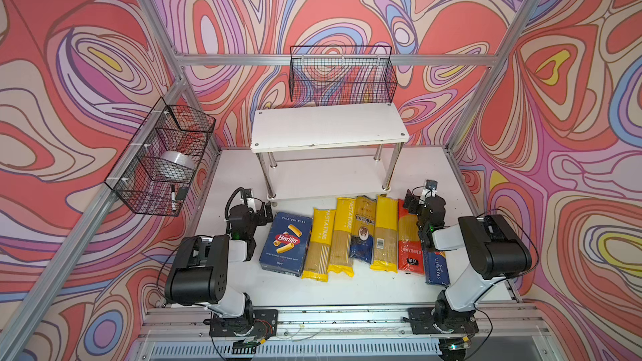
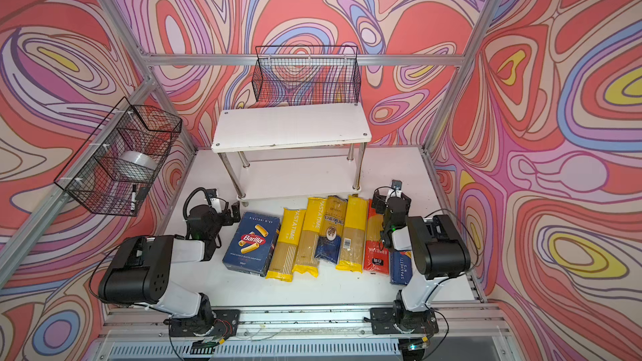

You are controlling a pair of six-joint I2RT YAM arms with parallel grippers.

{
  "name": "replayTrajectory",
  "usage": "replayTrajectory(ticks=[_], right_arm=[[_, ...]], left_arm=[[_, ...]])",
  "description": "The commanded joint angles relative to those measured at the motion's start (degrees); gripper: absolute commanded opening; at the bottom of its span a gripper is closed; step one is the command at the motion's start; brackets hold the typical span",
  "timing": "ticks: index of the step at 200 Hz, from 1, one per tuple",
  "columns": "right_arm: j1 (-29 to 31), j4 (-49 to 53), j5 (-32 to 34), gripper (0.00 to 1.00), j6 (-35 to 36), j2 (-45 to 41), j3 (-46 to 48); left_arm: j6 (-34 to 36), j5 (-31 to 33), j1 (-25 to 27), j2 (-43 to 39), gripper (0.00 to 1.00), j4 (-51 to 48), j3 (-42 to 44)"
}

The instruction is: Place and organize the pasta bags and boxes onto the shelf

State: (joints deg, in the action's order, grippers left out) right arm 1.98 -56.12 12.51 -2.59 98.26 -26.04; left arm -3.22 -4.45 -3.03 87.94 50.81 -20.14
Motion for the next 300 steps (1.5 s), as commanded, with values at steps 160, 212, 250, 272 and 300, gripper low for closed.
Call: replayTrajectory(ticks=[160, 212, 250, 272, 300], right_arm=[[0.01, -0.21, -0.39, 0.98, 0.21, 0.0, -0.15], [0.04, -0.44, -0.19, 0.98, 0.36, 0.0, -0.06], [0.03, -0.4, -0.19, 0.98, 0.33, 0.0, -0.15], [0.04, 0.21, -0.57, 0.98, 0.1, 0.01, -0.4], [0.04, -0.17, -0.56, 0.97, 0.21, -0.07, -0.2]], left_arm=[[-0.11, 0.4, 0.21, 0.04, 1.0, 1.39, -0.41], [-0.06, 0.4, 0.21, 0.03, 1.0, 1.41, -0.42], [-0.08, 0.33, 0.21, 0.01, 1.0, 1.44, -0.39], [-0.01, 0.32, 0.21, -0.03, 1.0, 1.4, -0.43], [0.05, 0.36, 0.2, -0.04, 1.0, 1.49, -0.32]])
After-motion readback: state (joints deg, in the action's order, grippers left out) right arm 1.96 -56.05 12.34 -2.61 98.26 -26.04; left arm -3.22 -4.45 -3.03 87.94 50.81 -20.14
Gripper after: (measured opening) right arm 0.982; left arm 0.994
